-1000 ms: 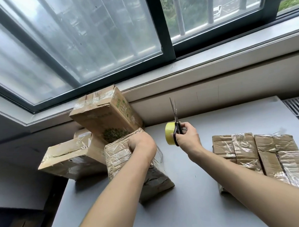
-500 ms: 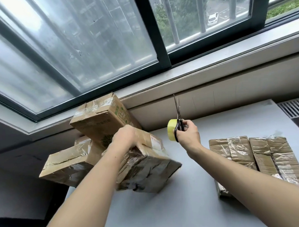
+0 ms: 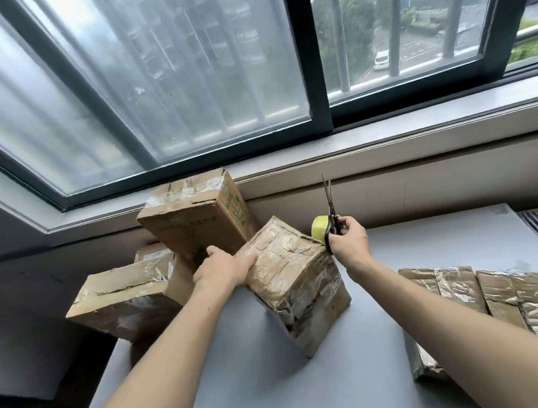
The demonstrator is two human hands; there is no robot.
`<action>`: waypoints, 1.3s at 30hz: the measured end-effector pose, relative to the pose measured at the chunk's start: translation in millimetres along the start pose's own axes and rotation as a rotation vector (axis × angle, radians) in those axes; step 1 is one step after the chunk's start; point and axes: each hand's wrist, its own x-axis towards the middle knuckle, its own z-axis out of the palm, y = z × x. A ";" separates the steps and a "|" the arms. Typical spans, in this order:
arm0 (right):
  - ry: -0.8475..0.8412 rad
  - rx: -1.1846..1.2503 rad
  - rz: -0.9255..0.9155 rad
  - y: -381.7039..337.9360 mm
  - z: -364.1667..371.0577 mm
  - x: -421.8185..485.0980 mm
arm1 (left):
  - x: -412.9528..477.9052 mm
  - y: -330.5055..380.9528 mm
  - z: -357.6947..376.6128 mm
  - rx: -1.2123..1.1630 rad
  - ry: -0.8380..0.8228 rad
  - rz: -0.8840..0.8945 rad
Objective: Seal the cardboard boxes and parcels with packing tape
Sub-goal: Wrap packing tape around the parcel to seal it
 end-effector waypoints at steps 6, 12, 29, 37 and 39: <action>-0.157 0.106 0.038 -9.2 8.5 -1.1 | 6.6 5.0 26.3 -0.527 -0.182 -0.037; -0.053 0.185 -0.138 -48.2 -9.0 8.5 | 18.8 32.9 34.3 -0.904 -0.252 0.104; 0.148 0.093 -0.121 -29.0 5.0 4.9 | 43.4 40.6 54.0 -0.431 -0.361 0.254; 0.171 0.065 -0.117 -22.6 0.9 -5.3 | 67.3 41.2 75.4 -0.523 -0.350 0.431; 0.193 0.067 -0.096 -24.9 -3.4 -11.2 | 67.3 44.3 75.1 -0.595 -0.364 0.566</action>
